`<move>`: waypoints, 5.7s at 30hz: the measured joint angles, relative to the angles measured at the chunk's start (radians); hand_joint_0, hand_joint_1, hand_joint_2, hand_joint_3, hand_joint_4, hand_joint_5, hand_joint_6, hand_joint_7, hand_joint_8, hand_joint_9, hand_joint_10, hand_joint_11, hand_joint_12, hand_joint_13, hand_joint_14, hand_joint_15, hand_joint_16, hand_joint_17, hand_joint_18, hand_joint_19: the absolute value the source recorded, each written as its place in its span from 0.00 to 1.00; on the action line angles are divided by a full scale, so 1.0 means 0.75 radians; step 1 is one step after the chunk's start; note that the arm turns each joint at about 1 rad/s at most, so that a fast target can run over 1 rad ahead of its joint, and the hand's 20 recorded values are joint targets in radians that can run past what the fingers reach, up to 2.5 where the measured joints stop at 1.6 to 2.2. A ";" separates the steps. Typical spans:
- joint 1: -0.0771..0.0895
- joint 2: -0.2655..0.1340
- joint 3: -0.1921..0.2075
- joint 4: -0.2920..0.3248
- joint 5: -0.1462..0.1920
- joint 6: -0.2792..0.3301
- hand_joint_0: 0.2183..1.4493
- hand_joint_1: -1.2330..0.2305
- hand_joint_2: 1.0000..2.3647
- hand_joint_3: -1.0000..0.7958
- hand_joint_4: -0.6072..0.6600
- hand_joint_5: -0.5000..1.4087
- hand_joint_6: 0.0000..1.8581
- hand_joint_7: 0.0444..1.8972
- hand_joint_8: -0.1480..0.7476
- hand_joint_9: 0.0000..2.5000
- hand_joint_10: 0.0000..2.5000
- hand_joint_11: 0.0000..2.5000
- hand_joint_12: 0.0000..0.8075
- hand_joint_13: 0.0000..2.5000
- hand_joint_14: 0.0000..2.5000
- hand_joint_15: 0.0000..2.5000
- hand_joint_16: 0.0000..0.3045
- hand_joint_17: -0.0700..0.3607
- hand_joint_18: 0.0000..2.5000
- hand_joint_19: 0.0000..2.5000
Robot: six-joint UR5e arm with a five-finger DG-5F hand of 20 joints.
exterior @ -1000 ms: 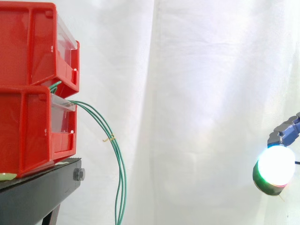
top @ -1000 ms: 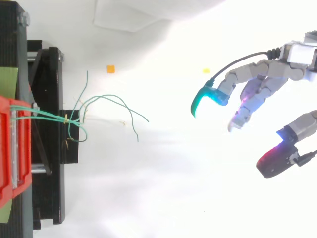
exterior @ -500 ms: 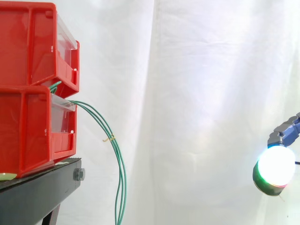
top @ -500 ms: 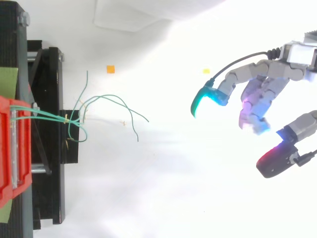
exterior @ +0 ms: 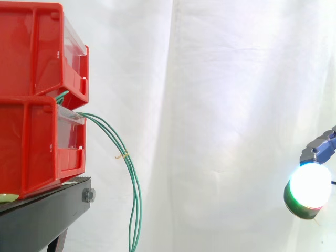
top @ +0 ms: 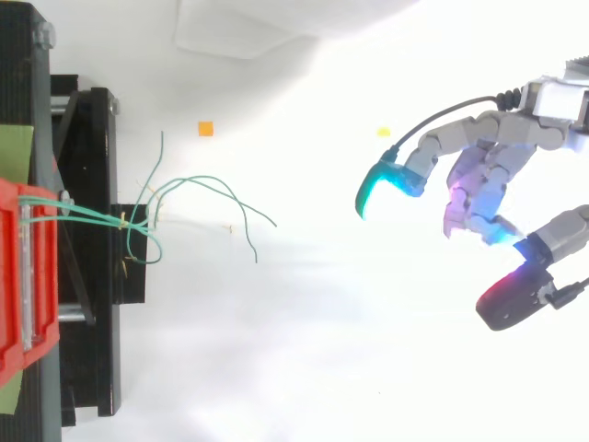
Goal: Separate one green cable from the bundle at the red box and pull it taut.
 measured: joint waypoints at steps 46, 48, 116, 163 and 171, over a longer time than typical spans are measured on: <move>0.000 0.000 0.000 0.000 0.000 0.001 0.29 0.34 0.00 0.28 0.61 0.17 0.27 0.35 0.42 0.40 0.01 0.26 0.42 0.35 0.01 0.21 0.13 0.36 0.22 0.27; 0.000 0.000 0.000 0.000 0.000 0.001 0.29 0.34 0.00 0.28 0.61 0.17 0.27 0.34 0.41 0.42 0.01 0.23 0.42 0.37 0.01 0.20 0.13 0.36 0.23 0.26; 0.000 0.000 0.000 0.000 0.000 0.000 0.29 0.34 0.00 0.28 0.62 0.18 0.27 0.37 0.43 0.48 0.00 0.54 0.43 0.38 0.01 0.26 0.13 0.36 0.23 0.28; 0.000 0.000 0.000 0.000 0.000 0.000 0.29 0.34 0.00 0.28 0.61 0.17 0.27 0.37 0.43 0.49 0.00 0.50 0.42 0.39 0.01 0.28 0.13 0.37 0.24 0.28; 0.000 0.001 0.000 0.000 0.000 0.000 0.29 0.35 0.00 0.28 0.61 0.16 0.27 0.35 0.46 0.37 0.01 0.27 0.43 0.35 0.01 0.22 0.13 0.37 0.21 0.27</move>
